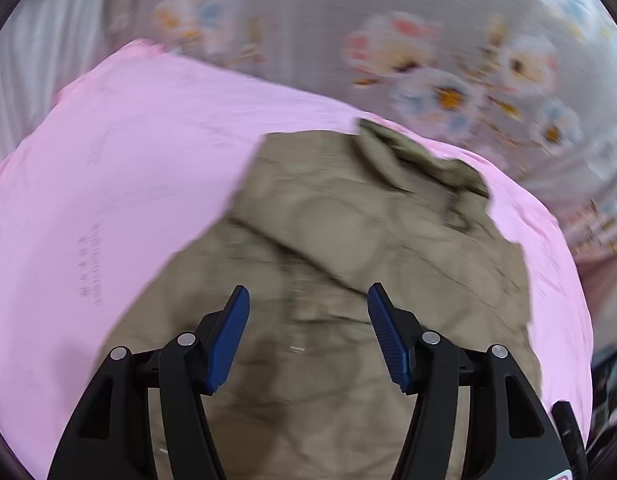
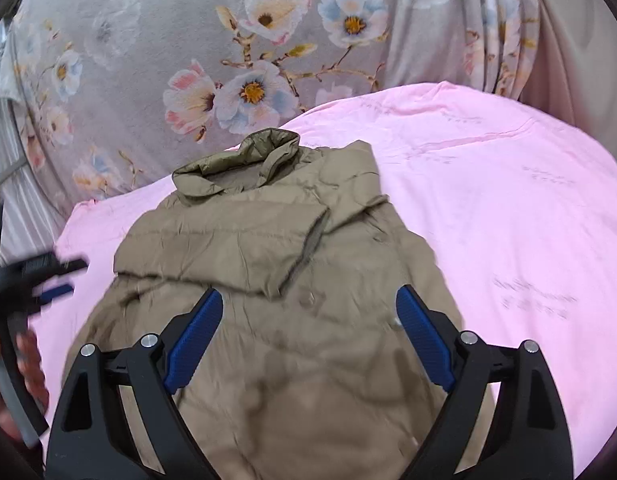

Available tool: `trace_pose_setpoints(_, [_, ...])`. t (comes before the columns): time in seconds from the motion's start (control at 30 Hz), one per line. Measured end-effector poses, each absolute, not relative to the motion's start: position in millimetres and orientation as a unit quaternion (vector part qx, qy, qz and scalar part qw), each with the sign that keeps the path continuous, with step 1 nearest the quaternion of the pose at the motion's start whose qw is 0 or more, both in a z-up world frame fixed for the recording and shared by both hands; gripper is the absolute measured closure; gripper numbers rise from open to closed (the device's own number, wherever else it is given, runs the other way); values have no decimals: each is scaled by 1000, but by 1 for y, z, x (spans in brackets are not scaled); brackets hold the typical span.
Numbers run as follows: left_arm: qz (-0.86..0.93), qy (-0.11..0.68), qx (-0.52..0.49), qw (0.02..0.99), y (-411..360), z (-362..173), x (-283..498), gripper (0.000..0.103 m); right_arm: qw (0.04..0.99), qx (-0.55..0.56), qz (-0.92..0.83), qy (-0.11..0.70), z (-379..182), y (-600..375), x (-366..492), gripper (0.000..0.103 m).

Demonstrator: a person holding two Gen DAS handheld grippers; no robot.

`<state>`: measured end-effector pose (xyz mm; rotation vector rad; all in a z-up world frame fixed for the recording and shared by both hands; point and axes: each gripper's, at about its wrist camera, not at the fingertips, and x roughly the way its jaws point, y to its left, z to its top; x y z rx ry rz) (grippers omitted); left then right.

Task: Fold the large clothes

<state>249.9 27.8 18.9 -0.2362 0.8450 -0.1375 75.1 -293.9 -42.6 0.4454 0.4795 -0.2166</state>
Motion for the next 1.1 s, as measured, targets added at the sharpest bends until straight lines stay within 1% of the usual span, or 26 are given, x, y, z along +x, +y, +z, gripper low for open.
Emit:
trace_pose_setpoints(0.07, [-41,415,-131,900,57,8,257,44,935,238,-101,243,-44,-300,100,17])
trace_pose_setpoints(0.17, [-23,425,-148,893,82,-8,262,45,917,283,-96,264,-56,-310,129,17])
trace_pose_setpoints(0.3, [-19,449,-151,880,90,-38,263,46,894,334,-84,286,-78,-315,153,17])
trace_pose_setpoints(0.33, [-16,458,-149,876,91,-48,263,47,892,338,-84,288,-82,-315,157,21])
trace_pose_setpoints(0.37, [-16,461,-145,875,89,-55,262,51,891,338,-85,290,-85,-314,159,36])
trace_pose_setpoints(0.4, [-16,459,-138,877,88,-59,261,52,892,333,-86,293,-85,-313,162,47])
trace_pose_setpoints(0.43, [-15,454,-124,882,85,-62,259,52,894,327,-77,296,-84,-311,166,88])
trace_pose_setpoints(0.47, [-14,453,-115,884,83,-62,259,52,895,319,-68,304,-82,-309,171,101])
trace_pose_setpoints(0.5, [-12,453,-110,885,81,-61,259,52,897,314,-65,305,-80,-310,173,101])
trace_pose_setpoints(0.57, [-11,459,-119,880,82,-55,261,52,912,292,-64,281,-60,-310,170,102])
trace_pose_setpoints(0.67, [-34,450,-178,874,90,-32,274,52,941,238,-71,229,-17,-306,161,102])
trace_pose_setpoints(0.77, [-54,445,-222,866,87,-12,303,52,954,190,-89,216,1,-303,165,102])
trace_pose_setpoints(0.83, [-63,451,-238,858,80,-11,327,52,953,171,-102,229,-6,-303,173,102])
trace_pose_setpoints(0.97, [-48,485,-254,835,65,-42,367,52,935,183,-117,282,-50,-315,185,102])
trace_pose_setpoints(1.03, [-31,494,-233,837,59,-57,373,52,921,197,-119,314,-76,-322,188,102])
trace_pose_setpoints(1.1, [-23,485,-184,854,48,-67,374,53,911,217,-113,331,-96,-328,188,101])
